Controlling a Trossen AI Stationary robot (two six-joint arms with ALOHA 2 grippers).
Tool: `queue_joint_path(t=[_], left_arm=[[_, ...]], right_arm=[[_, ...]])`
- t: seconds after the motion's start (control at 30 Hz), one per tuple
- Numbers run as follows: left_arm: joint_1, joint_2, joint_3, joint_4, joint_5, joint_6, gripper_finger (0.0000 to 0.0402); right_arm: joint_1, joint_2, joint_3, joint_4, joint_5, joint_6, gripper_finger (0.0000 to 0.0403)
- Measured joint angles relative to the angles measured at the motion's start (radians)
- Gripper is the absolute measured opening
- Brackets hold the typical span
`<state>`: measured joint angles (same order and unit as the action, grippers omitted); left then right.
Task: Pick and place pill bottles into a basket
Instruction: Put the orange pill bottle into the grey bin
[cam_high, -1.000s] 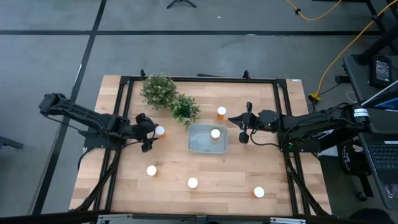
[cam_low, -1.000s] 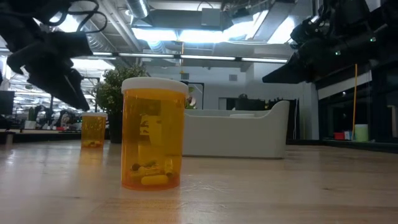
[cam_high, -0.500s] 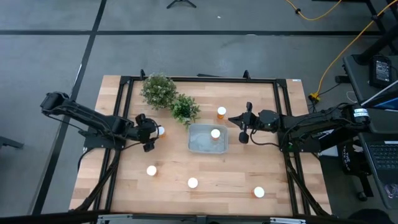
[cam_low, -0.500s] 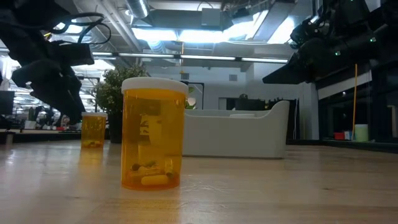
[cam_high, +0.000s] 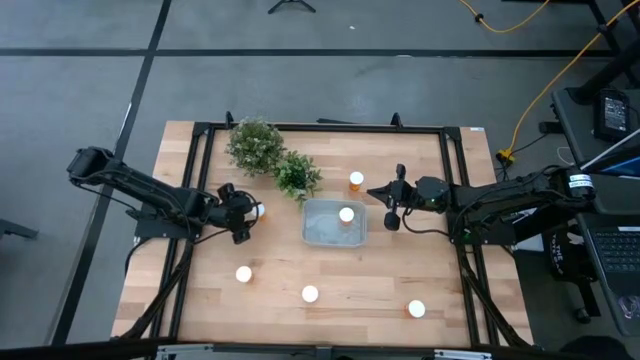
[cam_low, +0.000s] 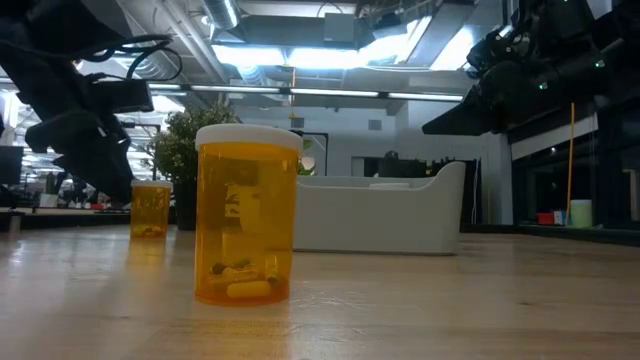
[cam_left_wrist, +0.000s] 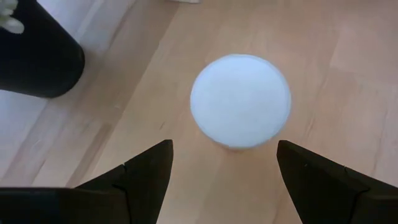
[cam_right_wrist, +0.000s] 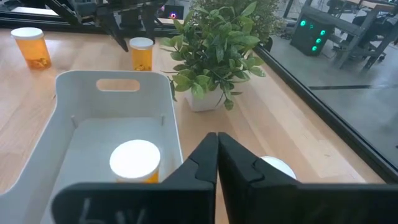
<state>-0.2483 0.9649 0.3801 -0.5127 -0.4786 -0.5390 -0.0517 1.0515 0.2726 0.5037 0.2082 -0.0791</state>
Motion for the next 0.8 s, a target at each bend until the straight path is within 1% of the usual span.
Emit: queue_joint_path(t=[0.3, 0.57, 0.8], left_arm=[[0.001, 0.0, 0.0, 0.039, -0.003, 0.001, 0.0283], [0.001, 0.0, 0.0, 0.067, -0.028, 0.002, 0.0283], [0.001, 0.0, -0.004, 0.075, -0.049, 0.002, 0.0283]], right_arm=[[0.0, 0.0, 0.0, 0.0, 0.0, 0.019, 0.0004], [0.0, 0.0, 0.0, 0.0, 0.0, 0.02, 0.0016], [0.0, 0.0, 0.0, 0.0, 0.0, 0.019, 0.0005]])
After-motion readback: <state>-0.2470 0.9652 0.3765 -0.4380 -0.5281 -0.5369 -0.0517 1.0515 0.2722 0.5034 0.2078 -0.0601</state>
